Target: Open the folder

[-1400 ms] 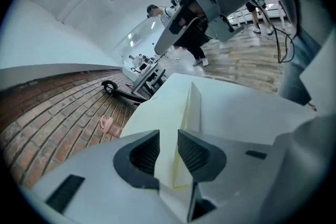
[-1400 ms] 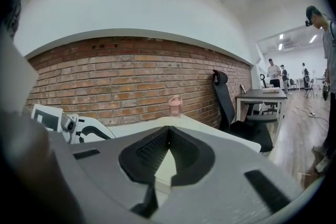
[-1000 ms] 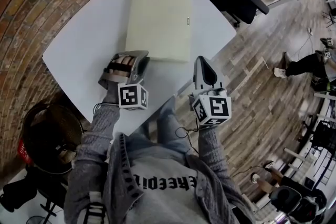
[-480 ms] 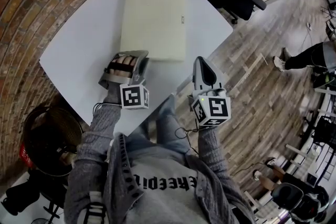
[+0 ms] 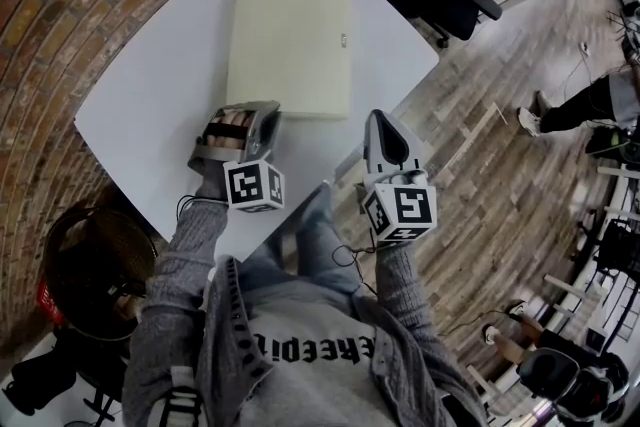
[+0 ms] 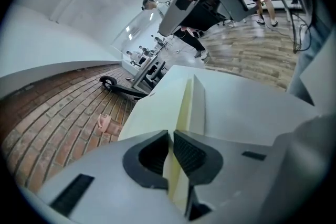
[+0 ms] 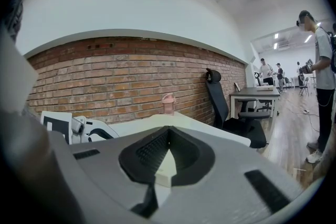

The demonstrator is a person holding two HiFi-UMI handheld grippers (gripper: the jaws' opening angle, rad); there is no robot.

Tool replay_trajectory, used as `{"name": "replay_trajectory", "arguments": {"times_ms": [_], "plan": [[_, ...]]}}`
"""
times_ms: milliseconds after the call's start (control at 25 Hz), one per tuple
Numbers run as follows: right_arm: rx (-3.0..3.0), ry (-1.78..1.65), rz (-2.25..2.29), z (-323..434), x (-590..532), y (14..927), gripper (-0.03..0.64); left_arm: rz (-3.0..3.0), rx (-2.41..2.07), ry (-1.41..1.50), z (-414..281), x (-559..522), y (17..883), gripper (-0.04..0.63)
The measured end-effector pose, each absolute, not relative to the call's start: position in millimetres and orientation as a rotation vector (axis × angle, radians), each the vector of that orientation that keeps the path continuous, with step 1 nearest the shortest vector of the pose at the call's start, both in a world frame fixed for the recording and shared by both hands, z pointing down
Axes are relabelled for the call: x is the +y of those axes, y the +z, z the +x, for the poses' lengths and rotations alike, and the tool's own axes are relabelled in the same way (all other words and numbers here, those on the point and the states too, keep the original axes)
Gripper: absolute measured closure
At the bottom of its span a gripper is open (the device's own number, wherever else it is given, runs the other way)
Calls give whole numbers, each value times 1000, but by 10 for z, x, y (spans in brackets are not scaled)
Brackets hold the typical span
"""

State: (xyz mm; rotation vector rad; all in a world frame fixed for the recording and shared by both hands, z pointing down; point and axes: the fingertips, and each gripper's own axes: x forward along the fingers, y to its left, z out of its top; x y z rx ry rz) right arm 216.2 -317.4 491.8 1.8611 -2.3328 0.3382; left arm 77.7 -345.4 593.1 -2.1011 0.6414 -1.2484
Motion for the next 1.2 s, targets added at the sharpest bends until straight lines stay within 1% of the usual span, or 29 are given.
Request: {"name": "replay_trajectory", "arguments": {"times_ms": [760, 1200], "plan": [[-2325, 346, 1867, 2185, -3170, 4904, 612, -2400, 675, -1215, 760, -3427, 5910, 572], [-2279, 578, 1766, 2060, -3299, 5695, 612, -2400, 662, -1221, 740, -3420, 5942, 572]]}}
